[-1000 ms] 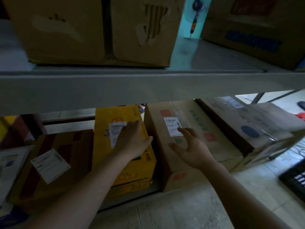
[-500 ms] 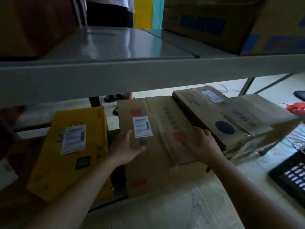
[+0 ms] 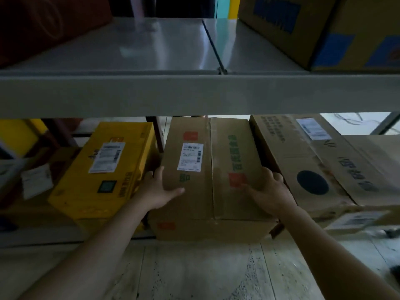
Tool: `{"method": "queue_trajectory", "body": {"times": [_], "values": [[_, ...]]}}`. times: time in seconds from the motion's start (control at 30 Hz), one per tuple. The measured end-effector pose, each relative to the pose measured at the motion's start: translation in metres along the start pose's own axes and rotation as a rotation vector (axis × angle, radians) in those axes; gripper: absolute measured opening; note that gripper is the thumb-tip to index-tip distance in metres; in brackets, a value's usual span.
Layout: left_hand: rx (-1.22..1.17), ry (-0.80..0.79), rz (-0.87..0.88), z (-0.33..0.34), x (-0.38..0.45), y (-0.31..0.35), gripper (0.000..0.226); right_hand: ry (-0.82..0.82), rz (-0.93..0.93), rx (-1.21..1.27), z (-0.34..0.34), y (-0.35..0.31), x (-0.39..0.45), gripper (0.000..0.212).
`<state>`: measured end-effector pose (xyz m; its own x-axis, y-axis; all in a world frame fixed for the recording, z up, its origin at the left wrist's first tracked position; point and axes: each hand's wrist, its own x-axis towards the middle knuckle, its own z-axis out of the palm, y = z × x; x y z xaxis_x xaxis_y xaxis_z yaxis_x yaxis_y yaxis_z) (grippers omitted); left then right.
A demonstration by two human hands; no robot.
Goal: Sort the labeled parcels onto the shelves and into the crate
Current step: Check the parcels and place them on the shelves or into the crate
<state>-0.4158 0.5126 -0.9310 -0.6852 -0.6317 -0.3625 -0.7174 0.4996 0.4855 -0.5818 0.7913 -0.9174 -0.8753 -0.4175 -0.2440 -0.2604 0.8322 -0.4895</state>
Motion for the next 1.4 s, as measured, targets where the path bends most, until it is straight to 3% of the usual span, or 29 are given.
{"method": "queue_trajectory", "body": {"times": [0.33, 0.53, 0.77, 0.97, 1.4], "values": [[-0.057, -0.103, 0.044, 0.011, 0.032, -0.005, 0.135, -0.078, 0.024, 0.129, 0.03, 0.019, 0.028, 0.116], [-0.097, -0.172, 0.034, 0.005, 0.036, -0.003, 0.14, -0.06, 0.013, 0.195, 0.031, 0.021, 0.036, 0.116], [-0.21, -0.117, 0.071, 0.011, 0.019, -0.013, 0.138, -0.014, -0.028, 0.244, 0.029, 0.02, 0.018, 0.107], [-0.176, -0.083, 0.117, 0.001, -0.005, -0.011, 0.133, -0.011, -0.072, 0.226, 0.017, 0.017, -0.005, 0.112], [-0.249, 0.131, 0.289, -0.002, -0.083, -0.027, 0.129, 0.178, -0.199, 0.246, 0.005, 0.018, -0.078, 0.1]]}}
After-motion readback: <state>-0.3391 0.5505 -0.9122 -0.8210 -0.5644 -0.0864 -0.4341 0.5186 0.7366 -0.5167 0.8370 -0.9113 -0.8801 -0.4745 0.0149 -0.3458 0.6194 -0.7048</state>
